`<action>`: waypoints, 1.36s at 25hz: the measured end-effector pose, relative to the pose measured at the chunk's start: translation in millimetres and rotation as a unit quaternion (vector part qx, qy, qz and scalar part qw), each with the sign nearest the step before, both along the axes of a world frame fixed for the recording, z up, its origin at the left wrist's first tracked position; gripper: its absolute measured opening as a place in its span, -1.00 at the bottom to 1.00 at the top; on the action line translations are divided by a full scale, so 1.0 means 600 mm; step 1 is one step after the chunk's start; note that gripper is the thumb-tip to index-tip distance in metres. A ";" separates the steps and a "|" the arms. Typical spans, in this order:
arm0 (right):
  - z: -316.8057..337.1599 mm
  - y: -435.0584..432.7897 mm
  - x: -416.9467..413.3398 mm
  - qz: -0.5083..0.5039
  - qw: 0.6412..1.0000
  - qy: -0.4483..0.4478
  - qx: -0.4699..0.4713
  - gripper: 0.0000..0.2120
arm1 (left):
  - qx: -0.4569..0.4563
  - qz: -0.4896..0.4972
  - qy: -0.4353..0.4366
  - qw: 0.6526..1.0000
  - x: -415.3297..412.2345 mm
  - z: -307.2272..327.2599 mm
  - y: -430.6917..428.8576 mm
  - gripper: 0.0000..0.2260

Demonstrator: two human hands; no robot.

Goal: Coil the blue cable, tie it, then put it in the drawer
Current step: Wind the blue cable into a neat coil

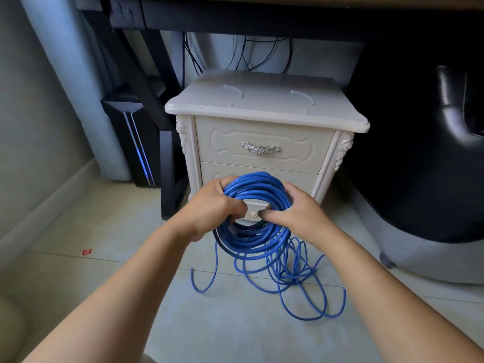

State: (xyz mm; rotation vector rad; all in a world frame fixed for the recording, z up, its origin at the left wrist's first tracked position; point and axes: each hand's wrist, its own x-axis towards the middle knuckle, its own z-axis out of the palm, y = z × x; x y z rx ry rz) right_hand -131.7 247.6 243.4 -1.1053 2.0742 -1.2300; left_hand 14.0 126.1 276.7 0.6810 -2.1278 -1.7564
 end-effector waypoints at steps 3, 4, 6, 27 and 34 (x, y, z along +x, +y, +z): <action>0.000 -0.010 0.009 -0.089 0.995 0.034 -0.015 -0.77 | 0.011 0.052 0.026 0.998 -0.004 -0.004 0.003 -0.55; 0.001 -0.011 0.014 -0.113 0.993 0.020 -0.020 -0.74 | 0.023 0.073 0.038 0.996 -0.007 -0.005 0.004 -0.56; -0.003 -0.015 0.030 -0.137 0.988 -0.070 -0.027 -0.72 | 0.057 0.115 0.064 0.990 -0.011 -0.012 0.003 -0.64; 0.023 -0.006 0.052 -0.058 0.968 0.241 0.048 -0.79 | -0.355 0.045 -0.047 0.932 -0.021 -0.037 0.018 -0.66; 0.025 -0.010 0.040 -0.106 0.990 0.092 0.000 -0.85 | -0.213 0.125 0.005 0.969 -0.028 -0.039 0.018 -0.92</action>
